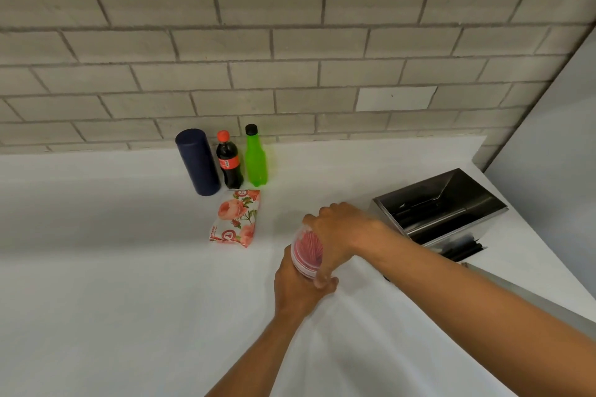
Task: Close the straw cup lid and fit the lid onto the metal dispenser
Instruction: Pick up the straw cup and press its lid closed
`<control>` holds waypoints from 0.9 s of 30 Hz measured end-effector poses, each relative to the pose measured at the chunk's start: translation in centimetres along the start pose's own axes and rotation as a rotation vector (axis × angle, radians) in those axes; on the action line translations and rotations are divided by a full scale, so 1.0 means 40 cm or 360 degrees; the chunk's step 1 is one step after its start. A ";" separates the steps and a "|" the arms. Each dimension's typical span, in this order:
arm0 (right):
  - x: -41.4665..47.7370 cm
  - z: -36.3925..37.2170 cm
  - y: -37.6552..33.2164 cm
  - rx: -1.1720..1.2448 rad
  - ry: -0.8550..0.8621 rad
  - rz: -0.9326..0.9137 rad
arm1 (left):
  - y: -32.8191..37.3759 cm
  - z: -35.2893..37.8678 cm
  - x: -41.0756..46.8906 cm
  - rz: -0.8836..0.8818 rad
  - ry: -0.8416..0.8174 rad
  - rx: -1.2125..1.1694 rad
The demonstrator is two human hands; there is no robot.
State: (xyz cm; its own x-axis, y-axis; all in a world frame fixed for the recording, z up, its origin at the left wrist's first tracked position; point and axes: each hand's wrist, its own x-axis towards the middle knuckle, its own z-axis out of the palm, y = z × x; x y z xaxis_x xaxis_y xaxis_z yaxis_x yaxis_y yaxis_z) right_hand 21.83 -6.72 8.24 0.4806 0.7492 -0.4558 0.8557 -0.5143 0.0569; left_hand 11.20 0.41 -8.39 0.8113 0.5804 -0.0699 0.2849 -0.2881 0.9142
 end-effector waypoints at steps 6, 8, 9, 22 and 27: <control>-0.005 -0.001 -0.007 0.0027 -0.0064 -0.0122 | 0.006 0.000 -0.001 -0.0073 -0.0011 0.0021; -0.004 0.001 -0.009 0.0069 -0.0023 -0.0075 | 0.007 -0.001 -0.001 -0.0069 -0.0006 0.0016; -0.004 0.001 -0.010 0.0084 -0.0002 -0.0042 | 0.008 -0.004 -0.001 -0.0060 -0.0005 0.0018; -0.012 0.006 -0.027 0.0158 -0.0051 0.0027 | 0.015 -0.006 -0.004 -0.0013 -0.0061 0.0082; -0.001 0.009 -0.043 0.0232 0.0002 0.0173 | 0.010 -0.023 -0.007 0.0025 -0.0091 -0.0017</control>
State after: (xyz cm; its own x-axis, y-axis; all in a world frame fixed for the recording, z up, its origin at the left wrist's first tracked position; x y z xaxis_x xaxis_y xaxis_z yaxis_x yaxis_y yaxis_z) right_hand 20.25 -6.01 7.84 0.5693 0.6862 -0.4528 0.7618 -0.6474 -0.0234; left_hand 10.62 0.83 -7.64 0.8437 0.5311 -0.0780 0.2665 -0.2883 0.9197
